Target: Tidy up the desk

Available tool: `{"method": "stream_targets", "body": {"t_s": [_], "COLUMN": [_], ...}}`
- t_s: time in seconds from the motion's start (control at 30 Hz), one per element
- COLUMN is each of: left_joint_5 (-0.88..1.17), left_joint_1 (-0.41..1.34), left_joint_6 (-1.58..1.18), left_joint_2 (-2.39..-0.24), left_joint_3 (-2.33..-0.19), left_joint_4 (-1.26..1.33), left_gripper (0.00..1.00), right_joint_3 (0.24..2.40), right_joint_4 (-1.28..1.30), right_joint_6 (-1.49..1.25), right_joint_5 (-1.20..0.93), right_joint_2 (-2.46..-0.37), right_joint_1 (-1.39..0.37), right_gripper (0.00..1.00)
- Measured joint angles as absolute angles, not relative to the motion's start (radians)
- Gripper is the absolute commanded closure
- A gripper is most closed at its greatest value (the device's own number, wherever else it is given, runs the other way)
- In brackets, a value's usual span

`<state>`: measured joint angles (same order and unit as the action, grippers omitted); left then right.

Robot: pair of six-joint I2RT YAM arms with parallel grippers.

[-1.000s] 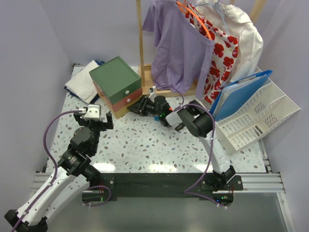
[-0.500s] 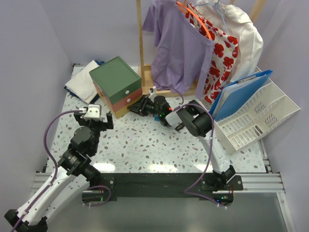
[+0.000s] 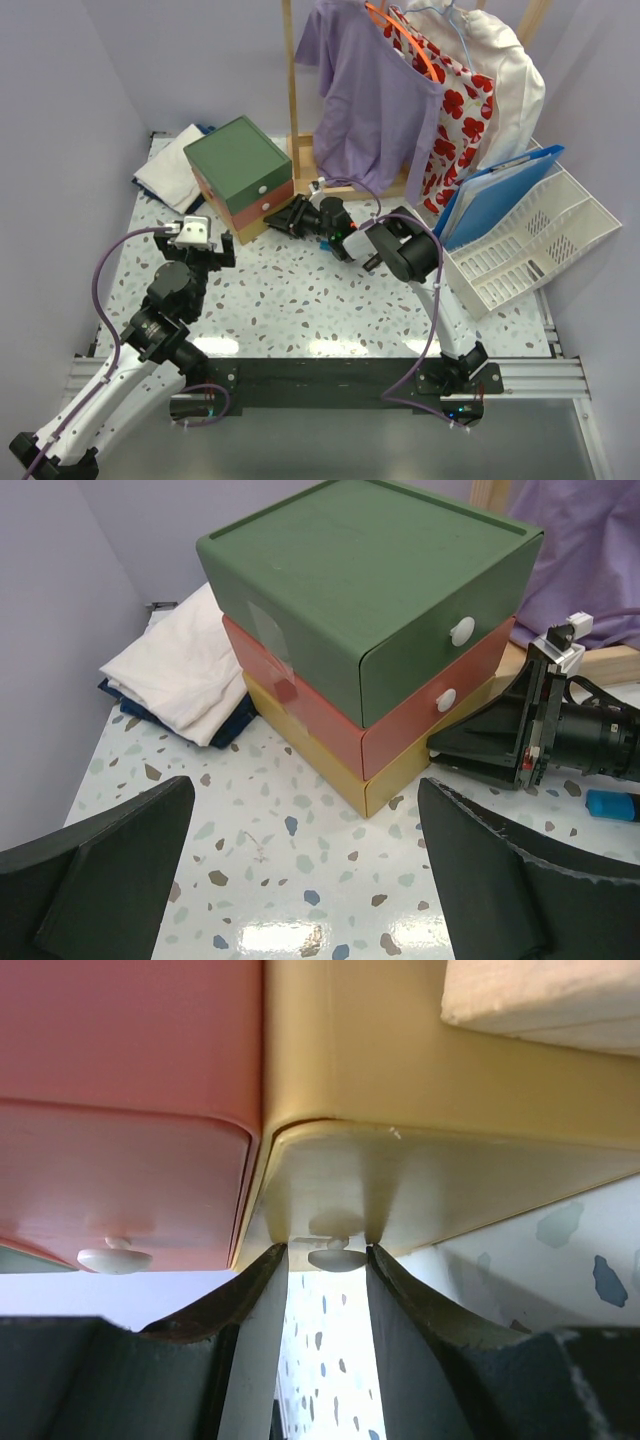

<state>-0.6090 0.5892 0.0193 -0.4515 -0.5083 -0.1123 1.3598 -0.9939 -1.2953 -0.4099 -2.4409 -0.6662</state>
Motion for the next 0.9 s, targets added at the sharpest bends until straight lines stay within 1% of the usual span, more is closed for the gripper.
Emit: {"method": "stream_targets", "body": {"t_s": [0.1, 0.13, 0.23, 0.47, 0.9], "left_joint_5": [-0.609, -0.609, -0.609, -0.609, -0.594], "left_joint_1": [0.589, 0.589, 0.589, 0.589, 0.589], "left_joint_6": [0.019, 0.019, 0.019, 0.02, 0.02], "left_joint_2": [-0.451, -0.451, -0.451, -0.451, -0.452], "left_joint_3": [-0.508, -0.508, -0.508, -0.508, -0.508], "left_joint_4": [-0.112, -0.112, -0.112, -0.112, -0.112], "left_gripper": [0.0, 0.0, 0.0, 0.0, 0.0], "right_joint_3": [1.366, 1.367, 1.367, 1.348, 1.136], "right_joint_4": [-1.003, -1.003, -1.003, -1.028, -1.1], "right_joint_6": [-1.292, -1.288, -1.289, -1.285, -1.297], "right_joint_5": [-0.408, -0.406, -0.404, -0.402, -0.411], "right_joint_2": [-2.448, -2.45, -2.45, -2.45, -2.346], "right_joint_1": [-0.666, -0.666, -0.666, -0.665, -0.656], "right_gripper": [0.73, 0.8, 0.87, 0.91, 0.93]}}
